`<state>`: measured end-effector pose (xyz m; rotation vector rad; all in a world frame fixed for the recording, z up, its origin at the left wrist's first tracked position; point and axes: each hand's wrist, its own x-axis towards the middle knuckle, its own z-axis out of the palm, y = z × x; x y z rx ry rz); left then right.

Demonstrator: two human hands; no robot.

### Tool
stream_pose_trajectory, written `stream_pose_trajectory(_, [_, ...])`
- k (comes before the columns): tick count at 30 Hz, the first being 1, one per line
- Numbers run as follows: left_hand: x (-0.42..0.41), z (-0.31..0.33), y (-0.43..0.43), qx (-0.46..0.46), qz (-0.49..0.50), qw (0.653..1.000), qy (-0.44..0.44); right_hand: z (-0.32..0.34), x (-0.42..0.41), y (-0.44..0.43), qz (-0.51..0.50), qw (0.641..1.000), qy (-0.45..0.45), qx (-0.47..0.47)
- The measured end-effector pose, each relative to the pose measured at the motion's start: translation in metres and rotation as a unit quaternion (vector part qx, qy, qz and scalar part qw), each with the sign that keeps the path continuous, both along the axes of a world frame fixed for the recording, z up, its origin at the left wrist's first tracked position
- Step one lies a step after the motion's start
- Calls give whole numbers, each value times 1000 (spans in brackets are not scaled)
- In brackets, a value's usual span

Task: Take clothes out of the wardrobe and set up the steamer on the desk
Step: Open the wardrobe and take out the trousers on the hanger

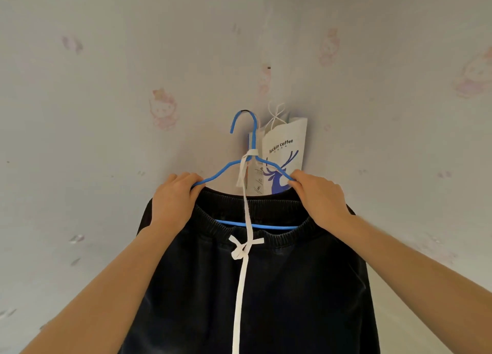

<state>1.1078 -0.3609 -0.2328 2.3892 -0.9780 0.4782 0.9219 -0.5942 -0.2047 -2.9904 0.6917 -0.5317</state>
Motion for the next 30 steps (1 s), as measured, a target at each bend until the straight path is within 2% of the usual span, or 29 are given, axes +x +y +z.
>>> stream_pose_trajectory(5, [22, -73, -22, 51, 14, 995, 84, -82, 29, -25, -9, 997, 59, 49])
stream_pose_trajectory(9, [40, -113, -37, 85, 24, 989, 117, -124, 51, -38, -17, 994, 97, 54])
stream_pose_trajectory(18, [77, -151, -77, 139, 33, 983, 112, -169, 91, -74, -12, 989, 133, 58])
stream_pose_trajectory(24, [96, -176, -99, 150, 26, 975, 163, -202, 106, -92, -29, 990, 117, 74])
stream_pose_trajectory(30, [94, -212, -106, 165, 35, 974, 151, -238, 111, -100, -5, 985, 152, 78])
